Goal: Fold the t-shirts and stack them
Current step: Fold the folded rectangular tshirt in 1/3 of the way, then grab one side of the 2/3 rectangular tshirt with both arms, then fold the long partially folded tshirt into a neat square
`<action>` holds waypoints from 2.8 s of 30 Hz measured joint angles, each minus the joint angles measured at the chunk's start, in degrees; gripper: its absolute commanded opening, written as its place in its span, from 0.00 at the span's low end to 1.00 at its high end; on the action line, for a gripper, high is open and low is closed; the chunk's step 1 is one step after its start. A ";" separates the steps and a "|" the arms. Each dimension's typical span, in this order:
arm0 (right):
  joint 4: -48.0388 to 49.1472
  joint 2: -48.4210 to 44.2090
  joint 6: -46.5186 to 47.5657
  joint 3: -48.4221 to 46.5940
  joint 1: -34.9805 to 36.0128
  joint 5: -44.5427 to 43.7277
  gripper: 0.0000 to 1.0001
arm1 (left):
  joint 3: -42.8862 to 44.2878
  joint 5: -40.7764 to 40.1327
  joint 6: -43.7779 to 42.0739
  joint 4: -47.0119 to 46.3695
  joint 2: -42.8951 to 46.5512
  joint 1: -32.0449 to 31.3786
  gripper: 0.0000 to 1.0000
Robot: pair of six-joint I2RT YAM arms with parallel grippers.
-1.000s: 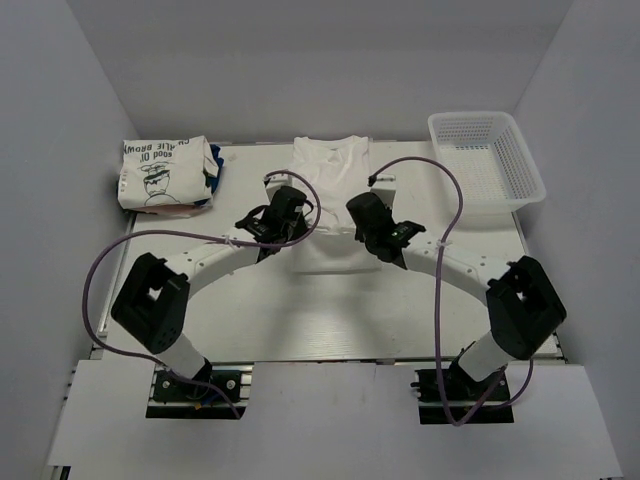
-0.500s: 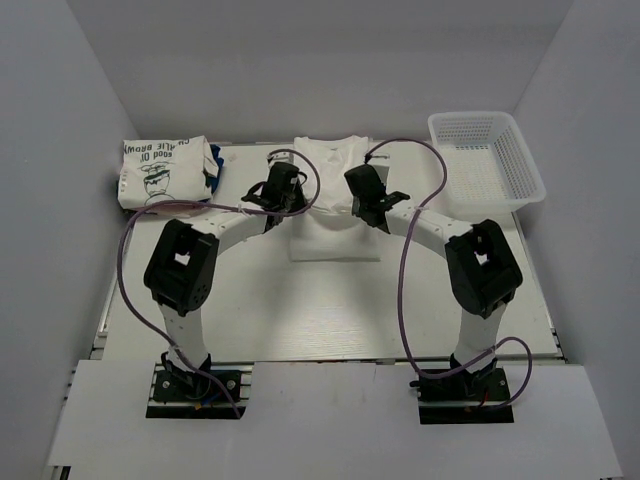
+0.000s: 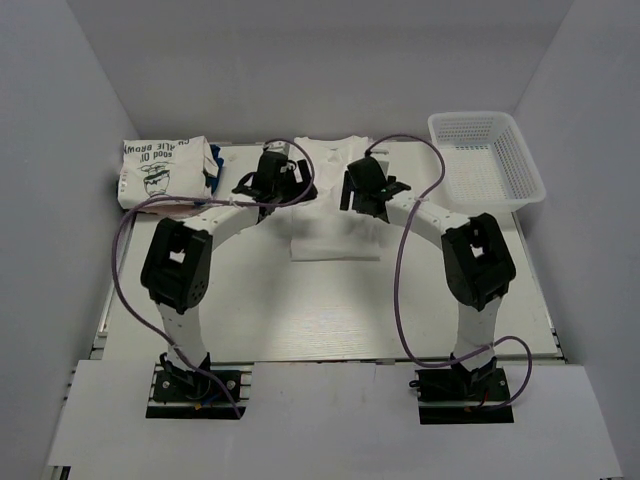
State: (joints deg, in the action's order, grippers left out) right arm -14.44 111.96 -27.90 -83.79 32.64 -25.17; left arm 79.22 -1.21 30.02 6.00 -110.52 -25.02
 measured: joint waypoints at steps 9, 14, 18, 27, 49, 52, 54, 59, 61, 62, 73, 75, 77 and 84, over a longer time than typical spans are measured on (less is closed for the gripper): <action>1.36 -15.67 -0.96 21.97 -0.31 4.44 0.88 | -18.95 1.86 2.95 -0.20 15.26 -1.33 0.99; 3.13 -22.12 -2.58 30.73 -1.97 7.58 0.85 | -24.46 4.72 4.59 0.85 12.90 -1.73 0.88; 5.25 -21.97 -3.54 31.21 -3.32 10.78 0.77 | -24.52 5.60 5.86 0.55 10.82 -1.84 0.68; 9.14 -18.93 -5.42 32.35 -4.74 16.79 0.57 | -24.44 7.50 7.96 -2.58 7.65 -2.40 0.19; 1.68 -52.26 -8.83 46.31 -3.80 21.35 0.00 | -35.54 16.52 7.76 4.15 32.94 -11.58 0.00; -3.48 -59.93 -9.01 45.55 -3.17 21.44 0.00 | -35.65 17.57 8.55 4.68 41.88 -12.63 0.00; -6.64 -62.25 -8.94 43.30 -2.99 21.51 0.00 | -35.36 17.77 9.03 4.87 45.94 -13.03 0.00; -9.14 -61.86 -7.98 35.12 -2.99 21.29 0.00 | -33.05 15.67 9.88 6.84 48.28 -13.31 0.00; -9.01 -59.87 -7.67 31.93 -2.99 21.27 0.00 | -32.11 13.81 10.21 7.72 48.24 -13.33 0.00; -8.83 -59.34 -7.45 31.32 -2.99 21.24 0.00 | -31.50 12.74 10.36 8.31 48.06 -13.35 0.00; -7.85 -34.25 -4.98 12.52 -3.06 20.41 0.00 | -20.92 -4.81 12.00 14.21 39.47 -11.15 0.00; -7.43 -29.51 -4.48 8.39 -3.13 20.41 0.00 | -18.95 -6.97 12.00 14.49 36.54 -10.03 0.00; -6.99 -24.63 -4.22 4.46 -3.34 20.24 0.00 | -17.35 -8.57 11.96 14.38 33.18 -8.41 0.00; -6.78 -7.85 -2.89 -7.54 -5.11 20.52 0.00 | -8.09 -9.73 11.10 12.74 17.27 -0.96 0.00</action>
State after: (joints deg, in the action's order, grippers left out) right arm -21.21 104.12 -30.79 -91.33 27.53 -4.64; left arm 71.13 -10.94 41.12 18.74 -93.25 -25.98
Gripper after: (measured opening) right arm 0.015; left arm 0.123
